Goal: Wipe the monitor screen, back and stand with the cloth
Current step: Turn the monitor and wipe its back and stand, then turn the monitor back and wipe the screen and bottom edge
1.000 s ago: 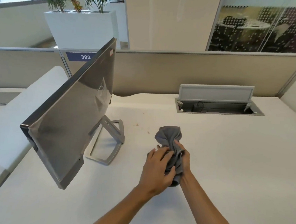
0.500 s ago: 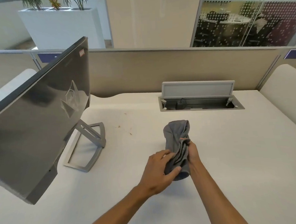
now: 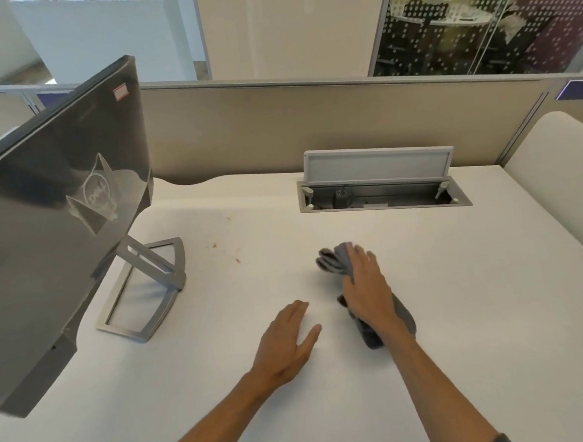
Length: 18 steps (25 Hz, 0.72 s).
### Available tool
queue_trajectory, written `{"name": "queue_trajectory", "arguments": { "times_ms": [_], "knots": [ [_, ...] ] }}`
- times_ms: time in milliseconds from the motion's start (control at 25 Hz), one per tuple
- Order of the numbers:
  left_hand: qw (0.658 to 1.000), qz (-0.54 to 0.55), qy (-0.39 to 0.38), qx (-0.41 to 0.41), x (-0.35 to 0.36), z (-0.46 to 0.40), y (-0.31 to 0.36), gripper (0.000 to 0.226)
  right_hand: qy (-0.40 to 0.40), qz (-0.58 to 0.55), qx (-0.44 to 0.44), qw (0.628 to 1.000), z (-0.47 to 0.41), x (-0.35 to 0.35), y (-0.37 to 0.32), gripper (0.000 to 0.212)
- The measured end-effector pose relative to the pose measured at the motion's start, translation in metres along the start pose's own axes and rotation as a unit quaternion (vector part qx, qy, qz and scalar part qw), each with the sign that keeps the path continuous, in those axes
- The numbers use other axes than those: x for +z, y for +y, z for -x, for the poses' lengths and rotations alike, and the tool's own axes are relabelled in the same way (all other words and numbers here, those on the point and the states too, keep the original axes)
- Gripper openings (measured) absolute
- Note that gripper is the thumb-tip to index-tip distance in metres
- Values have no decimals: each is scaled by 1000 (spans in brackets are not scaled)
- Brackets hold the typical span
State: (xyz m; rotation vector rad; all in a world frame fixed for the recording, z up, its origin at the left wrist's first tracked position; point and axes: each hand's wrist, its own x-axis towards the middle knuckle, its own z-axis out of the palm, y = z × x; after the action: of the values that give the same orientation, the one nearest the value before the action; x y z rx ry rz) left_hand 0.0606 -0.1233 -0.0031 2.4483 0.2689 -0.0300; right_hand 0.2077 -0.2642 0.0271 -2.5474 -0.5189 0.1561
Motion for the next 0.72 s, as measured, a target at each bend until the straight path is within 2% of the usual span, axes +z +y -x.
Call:
{"name": "queue_trajectory", "arguments": {
  "times_ms": [80, 160, 280, 400, 520, 600, 720],
  "knots": [
    [996, -87, 5, 11, 2, -2, -17, 71, -100, 144, -34, 984, 5, 19, 10, 71],
    [989, -144, -6, 28, 4, -3, -28, 79, -139, 189, -49, 971, 11, 29, 16, 83],
    [987, -161, 3, 22, 4, -1, -33, 82, -47, 176, -65, 981, 9, 28, 23, 86],
    [988, -155, -8, 19, -4, 2, -32, 82, -84, 179, -61, 978, 15, 34, 29, 91],
    [990, -124, 53, 36, -27, 0, -20, 71, -83, 184, -51, 978, 16, 34, 22, 89],
    [986, -124, 98, 60, -49, 2, -7, 68, -22, 165, -61, 984, 18, 27, 2, 88],
    [971, -146, 147, 115, -94, 11, 14, 61, 65, 50, -68, 994, 31, 16, -42, 80]
  ]
}}
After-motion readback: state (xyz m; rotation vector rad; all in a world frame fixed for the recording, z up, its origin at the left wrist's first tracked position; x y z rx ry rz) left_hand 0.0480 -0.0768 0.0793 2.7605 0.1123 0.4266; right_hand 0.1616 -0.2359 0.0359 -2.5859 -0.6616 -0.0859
